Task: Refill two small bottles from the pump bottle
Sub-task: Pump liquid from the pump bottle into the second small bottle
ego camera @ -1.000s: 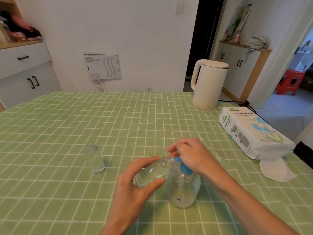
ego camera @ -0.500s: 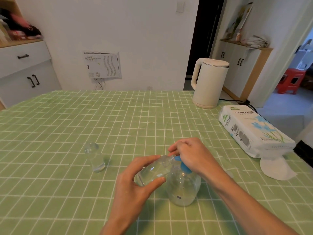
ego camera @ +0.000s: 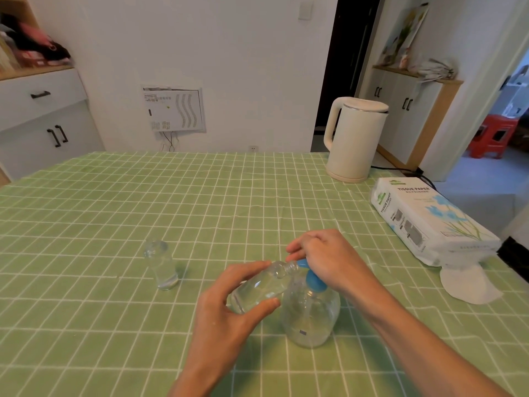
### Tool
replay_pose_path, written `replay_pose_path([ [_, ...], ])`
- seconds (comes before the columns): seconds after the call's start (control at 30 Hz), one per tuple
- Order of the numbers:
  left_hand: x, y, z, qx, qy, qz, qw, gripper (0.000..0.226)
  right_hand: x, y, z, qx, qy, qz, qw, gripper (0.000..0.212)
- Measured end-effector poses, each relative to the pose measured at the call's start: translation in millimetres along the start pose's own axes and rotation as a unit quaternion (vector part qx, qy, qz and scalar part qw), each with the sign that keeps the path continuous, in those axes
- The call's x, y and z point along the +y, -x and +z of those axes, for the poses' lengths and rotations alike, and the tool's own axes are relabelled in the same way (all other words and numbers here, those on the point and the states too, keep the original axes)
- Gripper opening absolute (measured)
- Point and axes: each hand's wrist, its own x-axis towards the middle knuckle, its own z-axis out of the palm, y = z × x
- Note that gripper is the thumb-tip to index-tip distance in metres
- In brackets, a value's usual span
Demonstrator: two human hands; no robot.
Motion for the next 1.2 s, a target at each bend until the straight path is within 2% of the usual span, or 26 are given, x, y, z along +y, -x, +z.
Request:
replay_pose_path([
  [1.2, 0.8, 1.4, 0.3, -0.008, 0.016, -0.009, 1.0, 0.05, -4.1, 4.1, -3.0, -0.004, 0.003, 0.01, 1.0, 0.034],
])
